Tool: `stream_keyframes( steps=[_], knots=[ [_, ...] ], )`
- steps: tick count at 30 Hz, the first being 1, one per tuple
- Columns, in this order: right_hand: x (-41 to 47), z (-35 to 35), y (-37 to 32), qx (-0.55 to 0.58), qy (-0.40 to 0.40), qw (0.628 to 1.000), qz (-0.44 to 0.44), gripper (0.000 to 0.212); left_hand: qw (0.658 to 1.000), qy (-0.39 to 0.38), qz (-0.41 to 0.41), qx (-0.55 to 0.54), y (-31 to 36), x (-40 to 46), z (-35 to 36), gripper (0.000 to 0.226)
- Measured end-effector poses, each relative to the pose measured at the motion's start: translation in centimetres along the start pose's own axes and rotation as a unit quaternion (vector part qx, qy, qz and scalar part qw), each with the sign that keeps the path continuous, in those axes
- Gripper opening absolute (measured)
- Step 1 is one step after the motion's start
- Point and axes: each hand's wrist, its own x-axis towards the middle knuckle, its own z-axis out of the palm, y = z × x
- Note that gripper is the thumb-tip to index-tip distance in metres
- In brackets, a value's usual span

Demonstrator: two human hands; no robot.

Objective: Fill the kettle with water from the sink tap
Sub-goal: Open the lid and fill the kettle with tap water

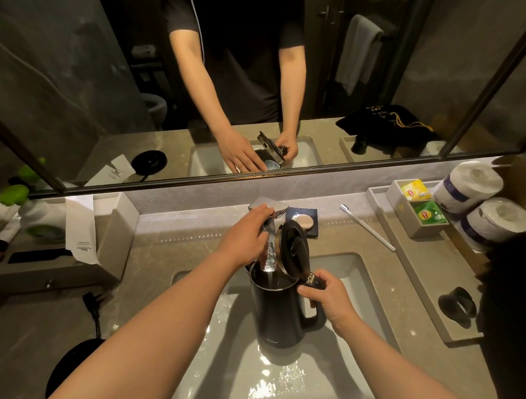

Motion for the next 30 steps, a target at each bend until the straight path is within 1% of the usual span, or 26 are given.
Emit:
stream_keyframes(
  steps=[11, 16, 25, 28, 30],
  knots=[
    [-0.29, 0.23, -0.11, -0.006, 0.003, 1.0, 0.003, 0.017, 1.0, -0.004, 0.003, -0.003, 0.03, -0.11, 0.02, 0.06],
    [-0.34, 0.39, -0.08, -0.005, 0.002, 1.0, 0.004, 0.018, 1.0, -0.005, 0.002, -0.005, -0.01, -0.1, -0.05, 0.06],
    [-0.34, 0.14, 0.26, -0.004, 0.004, 1.0, -0.003, 0.03, 1.0, -0.009, 0.002, -0.016, 0.09, -0.04, -0.28, 0.062],
    [-0.41, 0.12, 0.33, -0.004, 0.005, 1.0, -0.003, 0.03, 1.0, -0.009, -0.001, -0.014, 0.11, -0.09, -0.3, 0.062],
    [-0.47, 0.13, 0.37, -0.005, 0.006, 1.0, -0.002, 0.026, 1.0, -0.009, -0.003, -0.012, 0.08, -0.1, -0.26, 0.062]
  ],
)
